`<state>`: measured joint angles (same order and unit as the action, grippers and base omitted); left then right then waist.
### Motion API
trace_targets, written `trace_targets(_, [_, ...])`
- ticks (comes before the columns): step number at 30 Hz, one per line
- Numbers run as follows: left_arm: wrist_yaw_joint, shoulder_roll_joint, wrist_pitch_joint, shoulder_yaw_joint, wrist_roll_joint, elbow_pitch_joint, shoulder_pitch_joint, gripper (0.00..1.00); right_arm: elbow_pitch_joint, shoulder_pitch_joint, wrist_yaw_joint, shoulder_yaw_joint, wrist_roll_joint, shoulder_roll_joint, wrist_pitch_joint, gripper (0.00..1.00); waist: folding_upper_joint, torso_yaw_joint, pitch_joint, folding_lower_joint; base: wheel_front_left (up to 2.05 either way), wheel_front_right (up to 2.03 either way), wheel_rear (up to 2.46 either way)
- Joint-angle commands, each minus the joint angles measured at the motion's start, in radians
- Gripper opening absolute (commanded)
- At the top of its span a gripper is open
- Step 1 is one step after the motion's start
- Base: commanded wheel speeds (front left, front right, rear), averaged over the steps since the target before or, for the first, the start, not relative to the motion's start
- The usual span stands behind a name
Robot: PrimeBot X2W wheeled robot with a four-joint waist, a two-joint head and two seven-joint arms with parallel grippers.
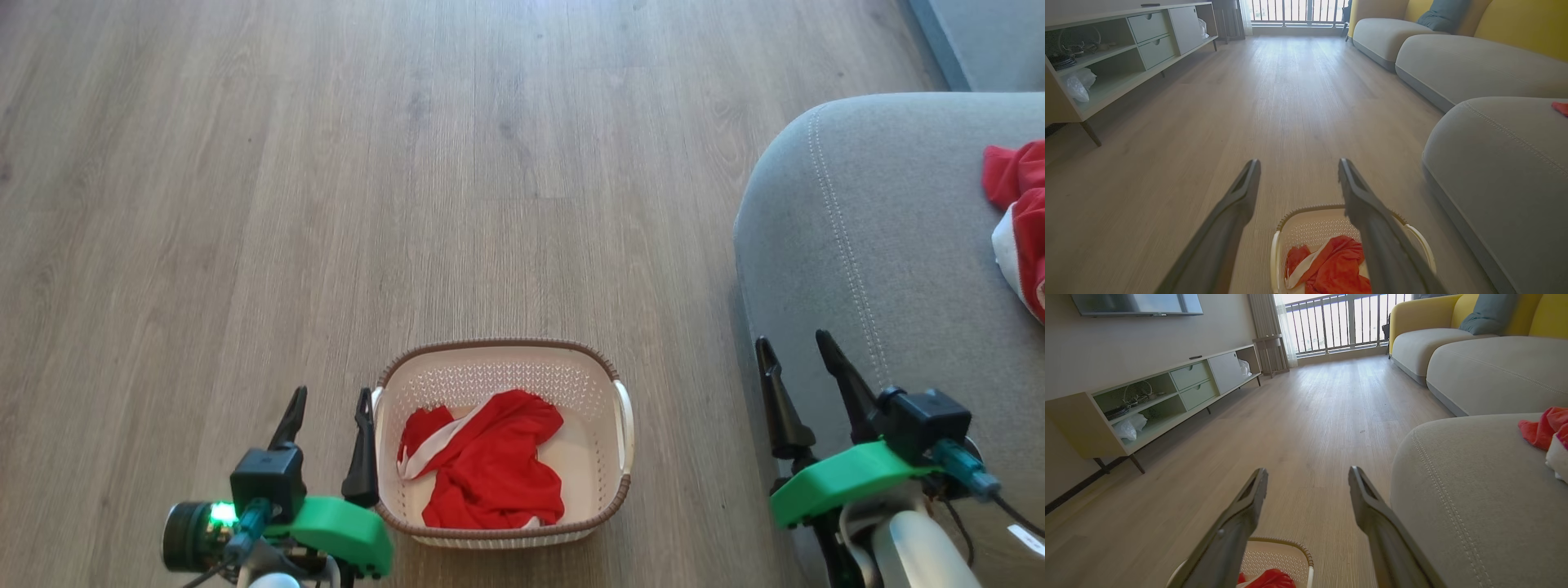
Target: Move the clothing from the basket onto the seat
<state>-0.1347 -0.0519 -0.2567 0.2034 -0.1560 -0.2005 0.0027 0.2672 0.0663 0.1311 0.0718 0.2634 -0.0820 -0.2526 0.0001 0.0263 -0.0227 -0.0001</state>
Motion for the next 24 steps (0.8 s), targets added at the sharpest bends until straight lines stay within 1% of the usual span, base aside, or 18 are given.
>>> trace_targets(1, [0.001, 0.002, -0.005, -0.021, -0.005, 0.028, -0.023, 1.00, -0.025, -0.002, 0.000, 0.024, -0.013, 0.002, -0.009, 1.00, -0.0001, 0.000, 0.000, 0.0001, 0.00, 0.00, 0.00])
trace_targets(4, [0.001, 0.002, -0.005, -0.016, -0.006, 0.028, -0.019, 1.00, -0.015, 0.001, 0.000, 0.037, -0.016, 0.001, -0.009, 1.00, -0.0001, -0.004, 0.001, 0.0001, 0.00, 0.00, 0.00])
trace_targets(11, [0.017, 0.002, -0.005, -0.004, 0.000, 0.034, -0.020, 1.00, -0.002, 0.007, 0.000, 0.040, -0.017, 0.005, -0.009, 1.00, -0.0001, -0.009, 0.000, 0.0001, 0.00, 0.00, 0.00])
trace_targets(24, [0.014, 0.002, -0.005, -0.004, -0.002, 0.037, -0.023, 1.00, 0.014, 0.019, 0.000, 0.049, -0.020, 0.006, -0.009, 1.00, -0.0001, -0.020, -0.014, 0.0001, 0.00, 0.00, 0.00])
